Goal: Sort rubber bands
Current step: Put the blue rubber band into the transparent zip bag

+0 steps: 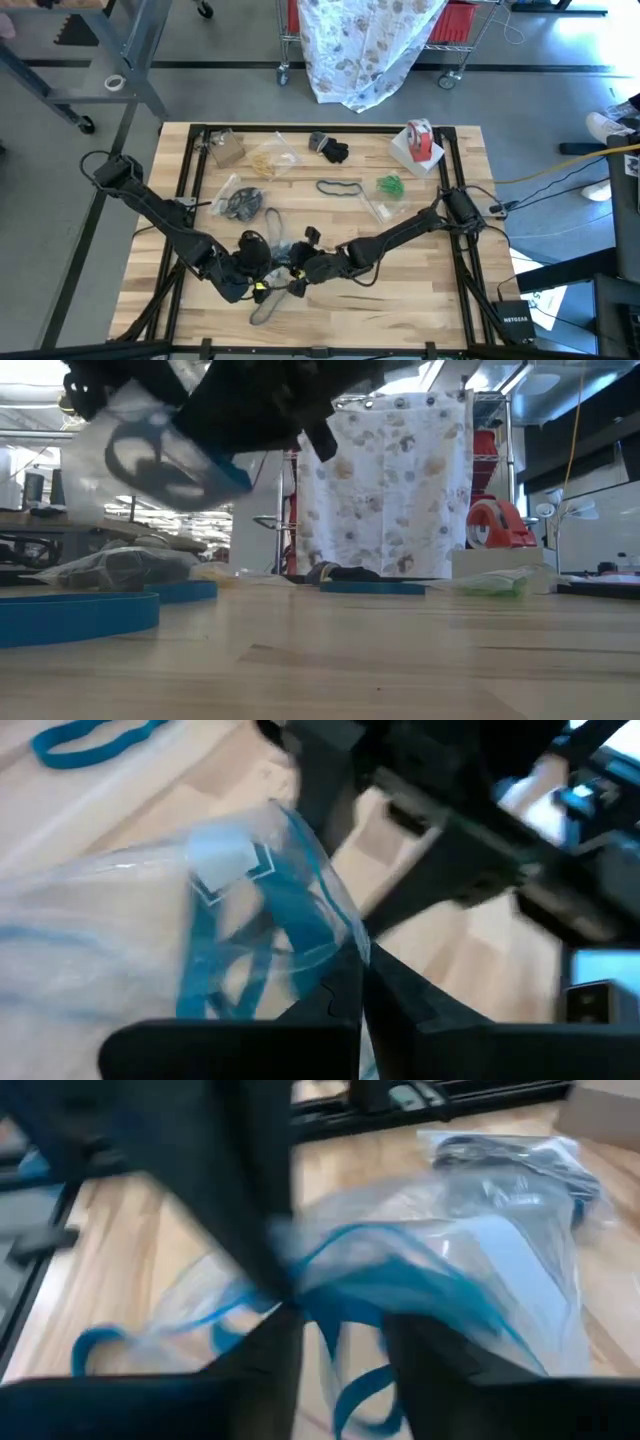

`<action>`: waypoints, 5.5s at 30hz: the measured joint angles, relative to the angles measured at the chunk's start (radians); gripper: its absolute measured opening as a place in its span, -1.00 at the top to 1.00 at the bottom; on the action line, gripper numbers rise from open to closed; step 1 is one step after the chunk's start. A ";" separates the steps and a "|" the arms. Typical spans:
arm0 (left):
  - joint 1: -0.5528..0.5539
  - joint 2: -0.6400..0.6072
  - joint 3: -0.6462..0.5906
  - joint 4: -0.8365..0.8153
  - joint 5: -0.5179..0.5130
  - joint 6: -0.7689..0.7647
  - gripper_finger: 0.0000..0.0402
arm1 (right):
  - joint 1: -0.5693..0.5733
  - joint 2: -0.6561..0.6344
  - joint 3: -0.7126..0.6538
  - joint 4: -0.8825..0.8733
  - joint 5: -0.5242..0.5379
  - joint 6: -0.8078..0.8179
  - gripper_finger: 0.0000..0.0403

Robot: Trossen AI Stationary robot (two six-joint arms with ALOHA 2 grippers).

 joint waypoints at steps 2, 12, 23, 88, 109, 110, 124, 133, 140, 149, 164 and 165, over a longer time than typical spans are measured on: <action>0.000 -0.005 0.000 -0.042 -0.001 -0.022 1.00 | 0.002 -0.025 0.000 -0.042 -0.049 -0.035 0.23; -0.017 -0.081 0.000 -0.375 -0.029 -0.181 1.00 | 0.080 -0.068 0.003 -0.097 -0.239 -0.171 0.02; -0.090 -0.142 0.000 -0.478 -0.033 -0.229 1.00 | 0.050 0.117 0.002 -0.031 -0.258 -0.165 0.02; -0.103 -0.138 -0.008 -0.355 -0.214 -0.344 1.00 | 0.098 -0.064 0.002 0.163 0.134 -0.345 0.96; -0.074 -0.117 -0.008 -0.214 -0.264 -0.252 1.00 | 0.042 -0.069 0.000 0.357 0.165 -0.941 0.96; -0.074 -0.117 -0.008 -0.215 -0.263 -0.252 1.00 | 0.040 -0.069 0.000 0.359 0.158 -0.974 0.96; -0.072 -0.116 -0.008 -0.189 -0.263 -0.207 1.00 | 0.022 0.017 0.001 0.337 -0.150 -0.919 0.96; -0.068 -0.079 -0.008 -0.188 -0.261 -0.207 1.00 | -0.031 0.037 0.002 0.305 -0.195 -0.668 0.96; -0.097 -0.076 -0.008 -0.201 -0.228 -0.202 1.00 | -0.044 0.036 0.003 0.067 0.223 -0.407 0.96; -0.095 -0.051 -0.008 -0.199 -0.191 -0.185 1.00 | -0.045 0.037 0.001 0.098 0.303 -0.239 0.96; -0.030 0.120 -0.008 -0.169 -0.090 -0.343 1.00 | -0.078 0.037 -0.048 0.080 0.088 0.194 0.96; -0.028 0.136 -0.008 -0.153 -0.088 -0.344 1.00 | -0.077 0.037 -0.058 0.078 0.080 0.212 0.96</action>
